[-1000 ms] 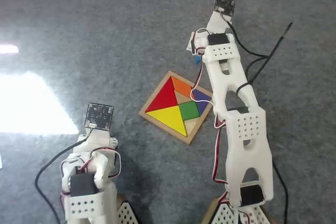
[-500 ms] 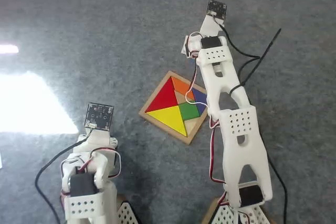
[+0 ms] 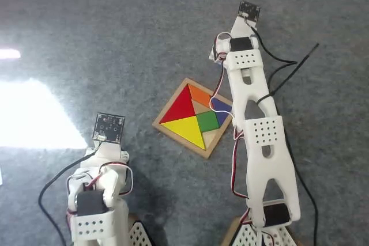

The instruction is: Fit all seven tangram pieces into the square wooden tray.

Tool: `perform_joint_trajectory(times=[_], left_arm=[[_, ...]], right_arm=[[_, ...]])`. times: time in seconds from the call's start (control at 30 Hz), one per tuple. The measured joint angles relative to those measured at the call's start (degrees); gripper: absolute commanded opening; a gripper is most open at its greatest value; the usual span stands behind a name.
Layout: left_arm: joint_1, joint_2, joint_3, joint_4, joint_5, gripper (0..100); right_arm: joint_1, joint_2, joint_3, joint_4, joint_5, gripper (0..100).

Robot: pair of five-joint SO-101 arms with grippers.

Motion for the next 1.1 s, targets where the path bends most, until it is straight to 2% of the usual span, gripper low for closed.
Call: perform_joint_trajectory(times=[0.1,0.27,0.4,0.47,0.63,0.7,0.97,1.1], left_arm=[[0.0,0.0,0.0,0.0,0.0,1],[0.0,0.0,0.0,0.0,0.0,1],[0.0,0.0,0.0,0.0,0.0,1],[0.0,0.0,0.0,0.0,0.0,1],[0.0,0.0,0.0,0.0,0.0,1],[0.0,0.0,0.0,0.0,0.0,1],[0.0,0.0,0.0,0.0,0.0,1],[0.0,0.0,0.0,0.0,0.0,1]], right_arm=[[-0.1,0.0,-0.8,4.2,0.0,11.7],[-0.3,0.1,-5.1,15.1,0.0,0.9],[-0.4,0.5,-12.3,22.2,0.0,2.5],[-0.4,0.5,-16.7,23.4,0.0,6.5],[-0.4,0.5,-23.0,21.5,0.7,25.5],[-0.4,1.8,-23.0,19.5,1.8,29.2],[-2.5,10.5,-21.5,9.8,2.4,24.9],[-2.1,11.9,-21.5,8.2,2.5,18.0]])
